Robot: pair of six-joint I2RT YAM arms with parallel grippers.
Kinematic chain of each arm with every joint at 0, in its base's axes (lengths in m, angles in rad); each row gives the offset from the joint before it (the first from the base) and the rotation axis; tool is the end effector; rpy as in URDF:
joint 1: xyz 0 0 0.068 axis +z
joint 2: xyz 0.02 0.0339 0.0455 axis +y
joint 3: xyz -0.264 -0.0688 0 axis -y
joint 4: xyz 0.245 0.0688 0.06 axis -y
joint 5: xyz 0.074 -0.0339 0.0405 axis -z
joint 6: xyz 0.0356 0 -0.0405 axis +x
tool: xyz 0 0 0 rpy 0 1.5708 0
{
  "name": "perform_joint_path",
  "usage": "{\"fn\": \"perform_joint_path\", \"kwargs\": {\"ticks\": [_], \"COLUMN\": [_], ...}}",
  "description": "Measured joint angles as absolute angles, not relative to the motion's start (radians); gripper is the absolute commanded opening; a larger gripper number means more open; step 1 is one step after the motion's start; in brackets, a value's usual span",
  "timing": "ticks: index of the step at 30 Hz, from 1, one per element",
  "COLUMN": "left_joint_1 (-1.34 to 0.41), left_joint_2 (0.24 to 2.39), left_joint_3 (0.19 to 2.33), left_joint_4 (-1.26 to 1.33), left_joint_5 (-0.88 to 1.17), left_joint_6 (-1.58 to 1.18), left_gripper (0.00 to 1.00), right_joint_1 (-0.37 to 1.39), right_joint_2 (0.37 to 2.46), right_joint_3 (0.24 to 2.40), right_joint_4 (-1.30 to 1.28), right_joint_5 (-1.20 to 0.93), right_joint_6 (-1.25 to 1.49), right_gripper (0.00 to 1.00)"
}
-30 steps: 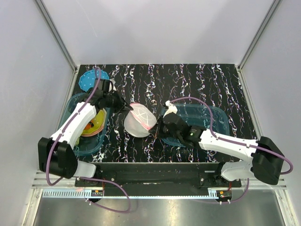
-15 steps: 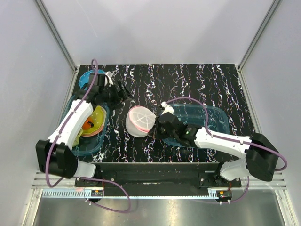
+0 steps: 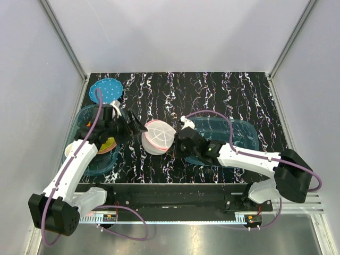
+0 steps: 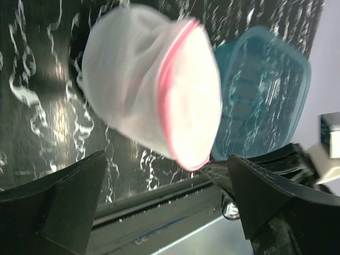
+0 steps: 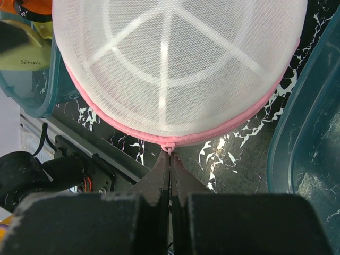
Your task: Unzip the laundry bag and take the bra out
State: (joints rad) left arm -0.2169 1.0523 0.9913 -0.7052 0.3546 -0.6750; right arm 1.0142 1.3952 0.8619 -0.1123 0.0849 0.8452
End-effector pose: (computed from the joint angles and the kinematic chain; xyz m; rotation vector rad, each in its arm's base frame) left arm 0.2071 -0.0583 0.3133 -0.3715 2.4099 -0.8393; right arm 0.1625 0.2555 0.2347 -0.1504 2.3725 0.8895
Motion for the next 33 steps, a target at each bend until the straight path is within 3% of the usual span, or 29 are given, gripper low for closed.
{"fn": "perform_joint_path", "kwargs": {"ticks": [9, 17, 19, 20, 21, 22, 33], "left_joint_1": [-0.321, -0.334, -0.334, -0.334, -0.334, -0.334, -0.260], "left_joint_2": [1.016, 1.121, 1.145, 1.154, 1.161, 1.170, 1.333], "left_joint_3": [0.739, 0.778, 0.794, 0.795, 0.797, 0.801, 1.054], "left_joint_4": [-0.502, -0.399, -0.369, -0.361, -0.358, -0.360, -0.543], "left_joint_5": [0.398, 0.416, 0.416, 0.415, 0.415, 0.414, 0.469], "left_joint_6": [-0.893, -0.936, -0.940, -0.943, -0.949, -0.951, -0.831], "left_gripper": [0.99, 0.99, 0.83, 0.40, 0.17, 0.00, 0.00], "right_joint_1": [1.014, 1.014, 1.014, 1.014, 1.014, 1.014, 1.004], "right_joint_2": [1.426, 1.435, 1.436, 1.438, 1.440, 1.443, 1.325], "right_joint_3": [0.900, 0.909, 0.913, 0.916, 0.919, 0.923, 0.853], "right_joint_4": [-0.109, -0.110, -0.110, -0.110, -0.109, -0.110, -0.095], "right_joint_5": [0.068, 0.059, 0.059, 0.059, 0.059, 0.059, 0.086], "right_joint_6": [0.842, 0.843, 0.844, 0.845, 0.846, 0.846, 0.845], "right_gripper": [0.00, 0.00, 0.00, 0.00, 0.00, 0.00, 0.00]}}
